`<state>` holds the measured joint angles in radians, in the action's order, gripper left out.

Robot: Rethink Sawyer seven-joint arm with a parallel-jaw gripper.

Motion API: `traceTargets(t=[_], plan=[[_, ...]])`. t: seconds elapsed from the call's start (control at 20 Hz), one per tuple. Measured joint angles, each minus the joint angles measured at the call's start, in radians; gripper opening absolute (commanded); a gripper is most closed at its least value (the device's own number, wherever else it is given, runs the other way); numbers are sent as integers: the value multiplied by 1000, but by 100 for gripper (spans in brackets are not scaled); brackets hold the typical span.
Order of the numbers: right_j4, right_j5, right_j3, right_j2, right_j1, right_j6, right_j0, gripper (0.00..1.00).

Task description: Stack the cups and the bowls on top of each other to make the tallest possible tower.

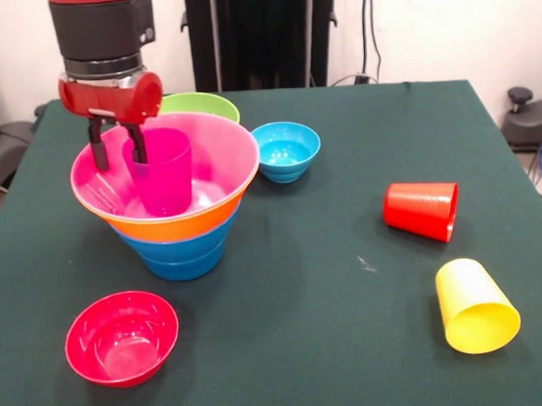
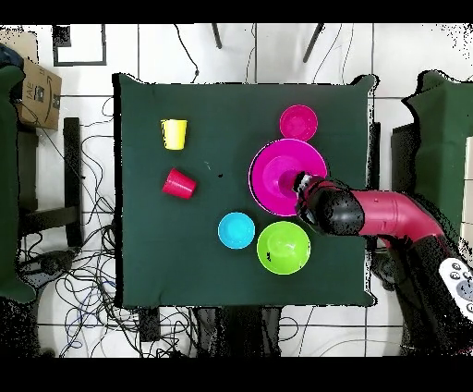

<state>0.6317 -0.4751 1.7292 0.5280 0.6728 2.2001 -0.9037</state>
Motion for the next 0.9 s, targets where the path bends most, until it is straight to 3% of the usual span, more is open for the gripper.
traceTargets(t=[0.35,0.9], plan=[[-52,-36,16,46,14,0,-67,100],[-128,-219,45,125,45,0,-197,100]])
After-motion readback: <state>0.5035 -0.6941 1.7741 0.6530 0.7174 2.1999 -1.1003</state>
